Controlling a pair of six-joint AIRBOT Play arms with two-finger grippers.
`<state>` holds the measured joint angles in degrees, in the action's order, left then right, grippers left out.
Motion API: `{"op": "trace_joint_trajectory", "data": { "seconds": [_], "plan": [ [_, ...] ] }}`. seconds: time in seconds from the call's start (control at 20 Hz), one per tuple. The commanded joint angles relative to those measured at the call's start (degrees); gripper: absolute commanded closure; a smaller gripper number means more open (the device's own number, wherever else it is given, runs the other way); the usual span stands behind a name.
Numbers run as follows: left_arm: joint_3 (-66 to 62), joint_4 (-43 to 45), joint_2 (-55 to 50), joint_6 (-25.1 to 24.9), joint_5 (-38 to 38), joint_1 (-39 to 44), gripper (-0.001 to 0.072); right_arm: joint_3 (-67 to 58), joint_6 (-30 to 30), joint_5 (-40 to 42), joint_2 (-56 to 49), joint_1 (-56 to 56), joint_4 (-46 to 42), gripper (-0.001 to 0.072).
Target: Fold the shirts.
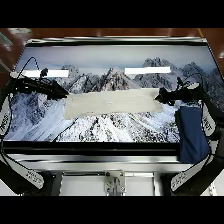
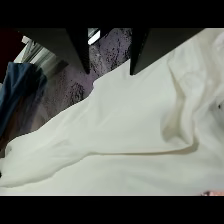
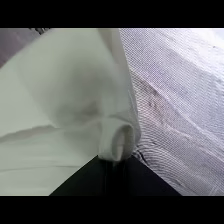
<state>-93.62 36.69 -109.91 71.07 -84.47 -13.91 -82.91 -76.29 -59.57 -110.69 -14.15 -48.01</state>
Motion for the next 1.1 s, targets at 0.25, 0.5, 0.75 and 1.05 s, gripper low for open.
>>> {"op": "trace_joint_trajectory", "data": {
  "seconds": [0.25,0.5,0.75,1.05],
  "plan": [
    [-0.13,-5.31,0.04,-1.22,7.45,8.31,0.0662,-0.11,6.08,-2.82,11.17,0.35,0.42,0.0634],
    [-0.13,-6.73,0.02,-1.38,11.61,20.33,0.0662,-0.11,4.68,-9.05,22.36,0.33,0.35,0.0633],
    [-0.13,-6.75,-0.35,0.48,24.0,32.35,0.0662,-0.11,0.24,-13.6,32.15,0.33,1.4,0.0633],
    [-0.15,-15.13,-4.2,0.57,32.06,41.94,0.0662,-0.11,-4.24,-16.76,40.94,0.35,1.46,0.0633]
  ]
}}
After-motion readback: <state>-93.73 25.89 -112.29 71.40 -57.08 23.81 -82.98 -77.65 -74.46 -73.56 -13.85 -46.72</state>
